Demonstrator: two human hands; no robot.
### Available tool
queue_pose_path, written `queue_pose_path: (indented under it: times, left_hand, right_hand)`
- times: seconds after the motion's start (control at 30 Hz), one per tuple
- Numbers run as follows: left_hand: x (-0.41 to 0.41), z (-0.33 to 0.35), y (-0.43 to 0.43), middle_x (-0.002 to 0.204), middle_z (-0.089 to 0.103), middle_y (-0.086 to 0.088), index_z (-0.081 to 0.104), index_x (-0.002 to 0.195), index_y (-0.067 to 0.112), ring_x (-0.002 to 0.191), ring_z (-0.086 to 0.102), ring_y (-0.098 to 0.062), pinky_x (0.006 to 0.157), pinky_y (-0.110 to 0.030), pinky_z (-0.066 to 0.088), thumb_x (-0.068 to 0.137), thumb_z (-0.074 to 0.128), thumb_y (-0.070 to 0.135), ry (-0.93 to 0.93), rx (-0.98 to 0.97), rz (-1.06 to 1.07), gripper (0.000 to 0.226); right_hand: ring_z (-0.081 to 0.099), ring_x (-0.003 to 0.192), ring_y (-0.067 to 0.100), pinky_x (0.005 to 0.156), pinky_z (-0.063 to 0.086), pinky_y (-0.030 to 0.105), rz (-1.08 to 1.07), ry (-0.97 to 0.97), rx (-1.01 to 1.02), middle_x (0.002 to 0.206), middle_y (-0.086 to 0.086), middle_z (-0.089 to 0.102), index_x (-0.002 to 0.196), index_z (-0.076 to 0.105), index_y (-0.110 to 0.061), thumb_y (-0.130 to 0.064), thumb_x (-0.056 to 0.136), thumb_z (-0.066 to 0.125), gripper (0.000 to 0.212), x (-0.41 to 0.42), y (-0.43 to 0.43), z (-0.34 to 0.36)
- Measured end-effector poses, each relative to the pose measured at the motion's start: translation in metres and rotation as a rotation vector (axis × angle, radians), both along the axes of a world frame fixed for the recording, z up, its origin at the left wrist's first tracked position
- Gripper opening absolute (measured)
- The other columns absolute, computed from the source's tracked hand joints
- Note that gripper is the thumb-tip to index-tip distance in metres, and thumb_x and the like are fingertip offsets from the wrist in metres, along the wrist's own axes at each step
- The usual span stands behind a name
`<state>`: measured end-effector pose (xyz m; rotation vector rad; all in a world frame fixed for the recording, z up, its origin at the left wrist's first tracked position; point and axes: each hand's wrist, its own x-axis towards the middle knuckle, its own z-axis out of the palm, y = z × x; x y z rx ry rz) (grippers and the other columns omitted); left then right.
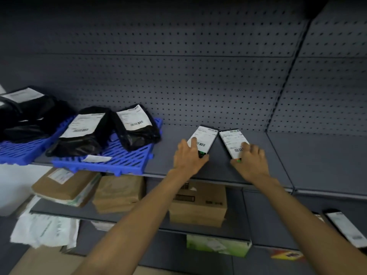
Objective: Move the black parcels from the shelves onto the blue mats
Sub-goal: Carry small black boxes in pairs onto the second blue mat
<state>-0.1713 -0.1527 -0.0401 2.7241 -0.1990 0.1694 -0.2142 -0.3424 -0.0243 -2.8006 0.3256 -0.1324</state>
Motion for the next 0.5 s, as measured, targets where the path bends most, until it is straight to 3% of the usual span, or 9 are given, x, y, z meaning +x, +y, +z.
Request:
queue_pose_path:
  times: [0.27, 0.43, 0.5]
  left_hand:
    - [0.015, 0.013, 0.016, 0.138, 0.031, -0.017, 0.028, 0.146, 0.013, 0.128, 0.034, -0.035, 0.100, -0.043, 0.040, 0.087, 0.050, 0.067, 0.062, 0.078, -0.015, 0.083]
    - [0.022, 0.050, 0.114, 0.134, 0.042, -0.018, 0.042, 0.139, 0.010, 0.124, 0.041, -0.036, 0.099, -0.044, 0.040, 0.090, 0.050, 0.059, -0.284, 0.160, 0.146, 0.070]
    - [0.024, 0.059, 0.175, 0.139, 0.040, -0.019, 0.039, 0.142, 0.011, 0.130, 0.037, -0.037, 0.107, -0.045, 0.033, 0.088, 0.053, 0.058, -0.300, 0.251, 0.281, 0.073]
  right_hand:
    - [0.023, 0.138, 0.041, 0.112, 0.027, 0.048, 0.042, 0.070, 0.001, 0.154, 0.019, 0.021, 0.149, 0.023, -0.011, -0.051, 0.092, 0.054, 0.076, 0.036, 0.016, -0.002]
    - [0.032, 0.134, 0.039, 0.110, 0.031, 0.047, 0.293, -0.174, -0.074, 0.151, 0.019, 0.033, 0.146, 0.033, -0.007, -0.044, 0.096, 0.049, 0.064, 0.073, 0.115, 0.026]
    - [0.033, 0.134, 0.038, 0.110, 0.032, 0.046, 0.411, -0.193, -0.031, 0.150, 0.018, 0.035, 0.147, 0.033, -0.009, -0.051, 0.095, 0.049, 0.069, 0.082, 0.177, 0.034]
